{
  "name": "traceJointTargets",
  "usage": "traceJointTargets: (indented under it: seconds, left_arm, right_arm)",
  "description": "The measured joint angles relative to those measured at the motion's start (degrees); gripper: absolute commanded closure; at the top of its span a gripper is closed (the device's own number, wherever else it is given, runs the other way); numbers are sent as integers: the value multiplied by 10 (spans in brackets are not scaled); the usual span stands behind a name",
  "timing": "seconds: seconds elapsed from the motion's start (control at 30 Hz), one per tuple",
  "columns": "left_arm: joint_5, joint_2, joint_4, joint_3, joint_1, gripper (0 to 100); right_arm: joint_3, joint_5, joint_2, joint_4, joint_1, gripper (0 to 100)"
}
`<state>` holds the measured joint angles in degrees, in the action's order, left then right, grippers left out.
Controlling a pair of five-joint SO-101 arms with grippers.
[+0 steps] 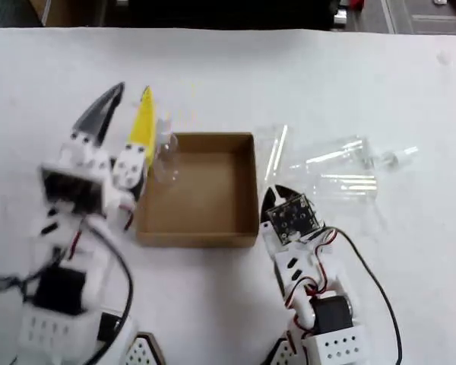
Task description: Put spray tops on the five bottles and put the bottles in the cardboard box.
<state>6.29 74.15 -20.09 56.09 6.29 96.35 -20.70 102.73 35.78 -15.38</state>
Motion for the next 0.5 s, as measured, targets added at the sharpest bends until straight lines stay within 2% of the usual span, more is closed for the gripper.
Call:
traceJointTargets:
  seconds: [0.1, 0.23, 0.37, 0.5]
  left_arm:
    - [0, 113, -69, 0, -36, 891]
    - [0, 229, -141, -1, -136, 892]
    - [0, 280, -210, -1, -229, 946]
    - [0, 295, -312, 4, -273, 975]
  right_arm:
    - [0, 0, 0, 0, 0, 981]
    - [0, 0, 0, 0, 0, 981]
    - [0, 0, 0, 0, 0, 981]
    - [0, 0, 0, 0, 0, 981]
